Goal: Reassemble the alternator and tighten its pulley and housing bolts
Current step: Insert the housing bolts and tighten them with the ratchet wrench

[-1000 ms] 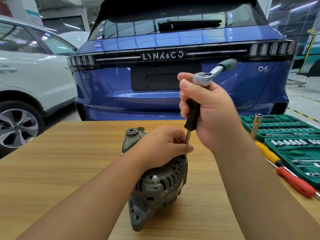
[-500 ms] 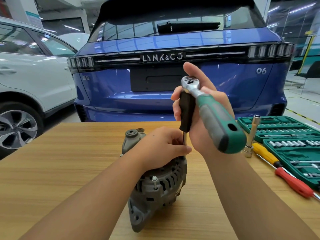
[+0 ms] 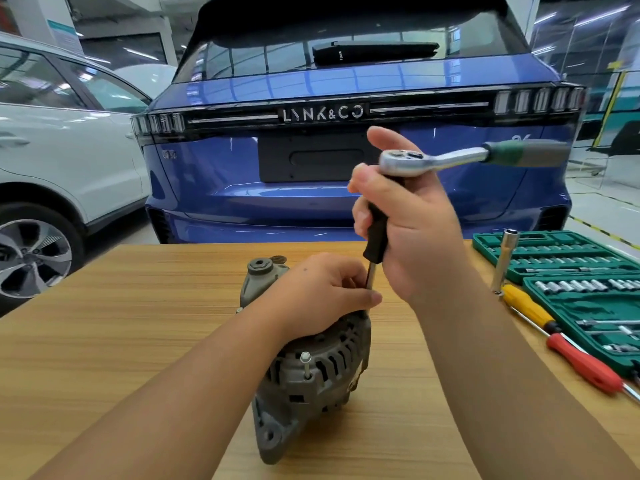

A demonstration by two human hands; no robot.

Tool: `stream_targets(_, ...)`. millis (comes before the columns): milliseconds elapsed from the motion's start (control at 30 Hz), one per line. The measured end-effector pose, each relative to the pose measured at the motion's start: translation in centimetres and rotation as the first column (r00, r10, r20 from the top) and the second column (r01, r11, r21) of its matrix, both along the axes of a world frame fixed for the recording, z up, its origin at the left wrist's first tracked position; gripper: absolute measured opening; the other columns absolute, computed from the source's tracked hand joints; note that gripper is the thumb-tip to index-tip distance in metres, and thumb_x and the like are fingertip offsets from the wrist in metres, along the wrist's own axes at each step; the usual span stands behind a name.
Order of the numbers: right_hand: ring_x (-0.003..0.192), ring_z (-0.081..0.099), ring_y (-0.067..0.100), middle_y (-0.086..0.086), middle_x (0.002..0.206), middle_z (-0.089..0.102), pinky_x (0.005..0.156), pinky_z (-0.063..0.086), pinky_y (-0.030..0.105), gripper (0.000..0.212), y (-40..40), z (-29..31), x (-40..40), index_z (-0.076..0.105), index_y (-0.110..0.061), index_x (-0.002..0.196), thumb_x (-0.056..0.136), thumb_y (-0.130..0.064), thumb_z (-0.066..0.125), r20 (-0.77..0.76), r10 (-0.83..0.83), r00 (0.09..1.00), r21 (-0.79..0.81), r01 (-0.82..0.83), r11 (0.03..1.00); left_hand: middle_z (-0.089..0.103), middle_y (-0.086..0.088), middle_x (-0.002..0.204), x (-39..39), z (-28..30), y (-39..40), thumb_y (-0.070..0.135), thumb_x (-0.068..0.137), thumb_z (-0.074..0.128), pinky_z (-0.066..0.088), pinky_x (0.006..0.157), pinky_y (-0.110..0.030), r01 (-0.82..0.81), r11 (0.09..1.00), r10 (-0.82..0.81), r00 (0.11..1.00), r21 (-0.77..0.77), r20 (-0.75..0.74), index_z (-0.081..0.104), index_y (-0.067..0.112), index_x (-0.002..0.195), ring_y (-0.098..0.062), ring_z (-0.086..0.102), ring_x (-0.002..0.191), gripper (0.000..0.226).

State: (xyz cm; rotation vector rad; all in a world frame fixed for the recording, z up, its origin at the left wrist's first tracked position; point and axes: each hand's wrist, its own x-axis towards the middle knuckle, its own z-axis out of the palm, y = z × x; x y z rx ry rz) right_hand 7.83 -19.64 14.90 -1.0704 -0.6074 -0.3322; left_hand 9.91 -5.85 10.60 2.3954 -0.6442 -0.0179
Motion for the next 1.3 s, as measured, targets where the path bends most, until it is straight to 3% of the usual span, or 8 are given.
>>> stream_targets(133, 0.056, 0.047, 0.011, 0.011, 0.078, 0.051, 0.052, 0.043, 0.024, 0.04, 1.6, -0.6, -0.1, 0.058, -0.03, 0.121, 0.095, 0.0, 0.06, 0.224, -0.168, 0.96, -0.042, 0.181, 0.982, 0.074, 0.018, 0.09, -0.3, -0.3, -0.2, 0.043, 0.092, 0.071, 0.058, 0.086, -0.038, 0.011, 0.997, -0.012, 1.0, -0.077, -0.022, 0.073, 0.037, 0.089, -0.006, 0.067, 0.084, 0.007)
stream_targets(233, 0.061, 0.044, 0.015, 0.011, 0.081, 0.051, 0.053, 0.041, 0.027, 0.046, 1.5, -0.7, 0.1, 0.06, -0.031, 0.121, 0.093, 0.003, 0.05, 0.195, -0.066, 0.978, -0.029, 0.073, 0.997, 0.076, -0.007, 0.1, -0.5, -0.5, -0.6, 0.022, 0.093, 0.075, 0.054, 0.095, -0.055, -0.004, 0.98, -0.011, 0.997, -0.2, -0.074, 0.074, 0.021, 0.092, -0.031, 0.069, 0.101, 0.002)
stream_targets(400, 0.06, 0.055, 0.019, 0.017, 0.085, 0.056, 0.056, 0.049, 0.026, 0.041, 0.4, -0.3, 0.4, 0.06, -0.021, 0.126, 0.098, -0.009, 0.033, 0.069, 0.265, 0.962, 0.071, -0.27, 0.96, 0.061, 0.039, 0.09, -0.5, -0.2, 0.3, 0.041, 0.093, 0.072, 0.055, 0.074, -0.031, 0.054, 0.996, -0.053, 0.998, -0.067, 0.018, 0.056, 0.065, 0.085, 0.012, 0.06, 0.083, 0.031)
stream_targets(533, 0.066, 0.053, 0.017, 0.01, 0.087, 0.057, 0.06, 0.047, 0.027, 0.042, 0.5, -0.3, 0.1, 0.055, -0.021, 0.13, 0.09, -0.034, 0.055, -0.01, 0.152, 0.988, 0.028, -0.152, 0.988, 0.068, 0.028, 0.084, 0.1, -0.5, 0.1, 0.043, 0.093, 0.071, 0.051, 0.071, -0.026, 0.01, 0.998, -0.009, 1.0, -0.055, 0.019, 0.068, 0.04, 0.085, 0.008, 0.064, 0.077, 0.009)
stream_targets(700, 0.053, 0.044, 0.007, -0.007, 0.062, 0.052, 0.048, 0.04, 0.021, 0.019, 0.5, -0.1, 0.0, 0.064, -0.012, 0.104, 0.089, -0.021, 0.073, -0.067, -0.175, 0.982, 0.027, 0.177, 0.984, 0.069, 0.023, 0.091, 0.3, -0.4, 0.1, 0.052, 0.092, 0.066, 0.054, 0.073, -0.027, 0.017, 1.0, -0.018, 0.999, 0.025, 0.03, 0.07, 0.039, 0.091, 0.007, 0.063, 0.083, 0.014)
stream_targets(867, 0.058, 0.045, 0.014, 0.001, 0.072, 0.052, 0.057, 0.042, 0.026, 0.026, -0.6, 0.0, 0.4, 0.06, -0.019, 0.119, 0.094, -0.015, 0.064, -0.072, -0.018, 0.997, 0.021, 0.02, 1.0, 0.065, 0.029, 0.09, 0.3, -0.3, 0.1, 0.054, 0.093, 0.066, 0.048, 0.067, -0.025, 0.001, 0.999, -0.002, 1.0, 0.034, 0.017, 0.067, 0.04, 0.085, 0.009, 0.06, 0.082, 0.016)
stream_targets(1067, 0.059, 0.048, 0.015, -0.004, 0.077, 0.056, 0.053, 0.046, 0.028, 0.045, 1.3, -0.8, 0.5, 0.058, -0.034, 0.122, 0.094, 0.001, 0.056, 0.232, -0.21, 0.95, -0.02, 0.221, 0.975, 0.073, 0.01, 0.091, 0.0, -0.2, -0.1, 0.046, 0.095, 0.066, 0.058, 0.085, -0.043, 0.008, 1.0, -0.008, 1.0, 0.008, 0.002, 0.072, 0.033, 0.095, -0.009, 0.069, 0.087, 0.014)
stream_targets(1300, 0.064, 0.052, 0.013, -0.006, 0.076, 0.063, 0.061, 0.044, 0.033, 0.048, 0.6, -1.0, 0.7, 0.065, -0.033, 0.123, 0.086, -0.013, 0.042, 0.118, 0.036, 0.992, 0.042, -0.042, 0.998, 0.071, 0.014, 0.094, -0.1, -0.4, 0.1, 0.051, 0.094, 0.066, 0.056, 0.083, -0.033, -0.037, 0.999, 0.037, 0.999, 0.022, -0.009, 0.07, 0.038, 0.095, -0.003, 0.067, 0.088, 0.014)
